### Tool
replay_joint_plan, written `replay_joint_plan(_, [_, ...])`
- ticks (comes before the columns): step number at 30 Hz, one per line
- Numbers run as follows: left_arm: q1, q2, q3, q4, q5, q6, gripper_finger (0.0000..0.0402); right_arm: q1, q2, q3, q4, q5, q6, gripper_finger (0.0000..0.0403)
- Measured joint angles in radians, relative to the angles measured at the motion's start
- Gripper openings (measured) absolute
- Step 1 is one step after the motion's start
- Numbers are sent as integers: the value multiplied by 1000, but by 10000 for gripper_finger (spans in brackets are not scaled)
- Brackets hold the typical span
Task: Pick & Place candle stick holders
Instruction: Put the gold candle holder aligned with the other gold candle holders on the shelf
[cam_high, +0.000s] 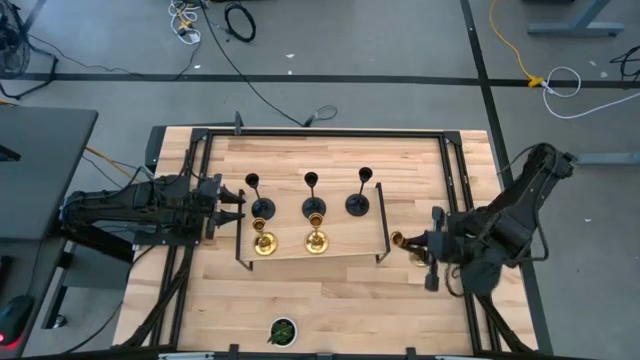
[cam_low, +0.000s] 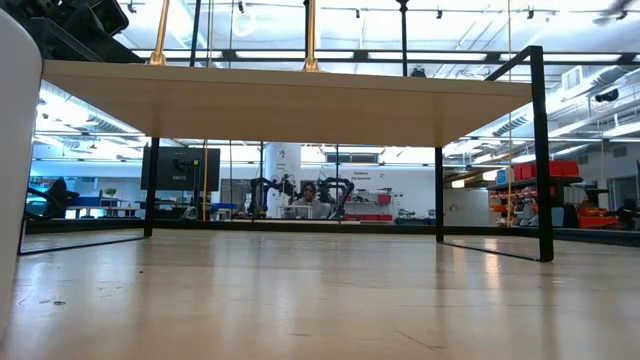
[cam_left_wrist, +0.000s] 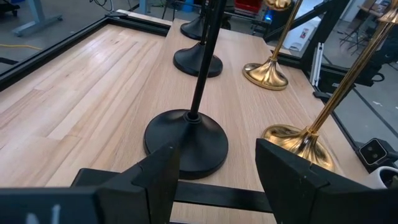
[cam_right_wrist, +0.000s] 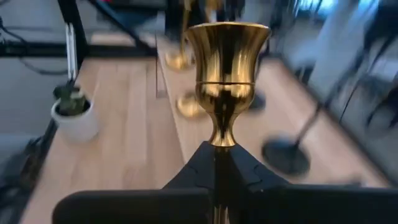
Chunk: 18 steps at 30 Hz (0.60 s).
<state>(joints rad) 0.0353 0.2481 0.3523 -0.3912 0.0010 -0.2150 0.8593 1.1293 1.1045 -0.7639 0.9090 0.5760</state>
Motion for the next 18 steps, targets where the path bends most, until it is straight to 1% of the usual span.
replay_joint_plan(2, [0, 0, 0, 0, 0, 0, 211, 20, 12, -37, 161, 89, -153, 4])
replay_joint_plan(4, [0, 0, 0, 0, 0, 0, 211, 31, 21, -74, 324, 152, -290, 4])
replay_joint_plan(7, [0, 0, 0, 0, 0, 0, 211, 35, 31, -148, 569, 247, -443, 5])
replay_joint_plan(8, [0, 0, 0, 0, 0, 0, 211, 35, 32, -174, 648, 262, -485, 6])
replay_joint_plan(14, [0, 0, 0, 0, 0, 0, 211, 11, 36, -375, 1219, 321, -754, 4])
replay_joint_plan(16, [0, 0, 0, 0, 0, 0, 211, -2, 36, -438, 1411, 306, -821, 4])
replay_joint_plan(18, [0, 0, 0, -1, 0, 0, 211, -22, 43, -493, 1586, 256, -882, 4])
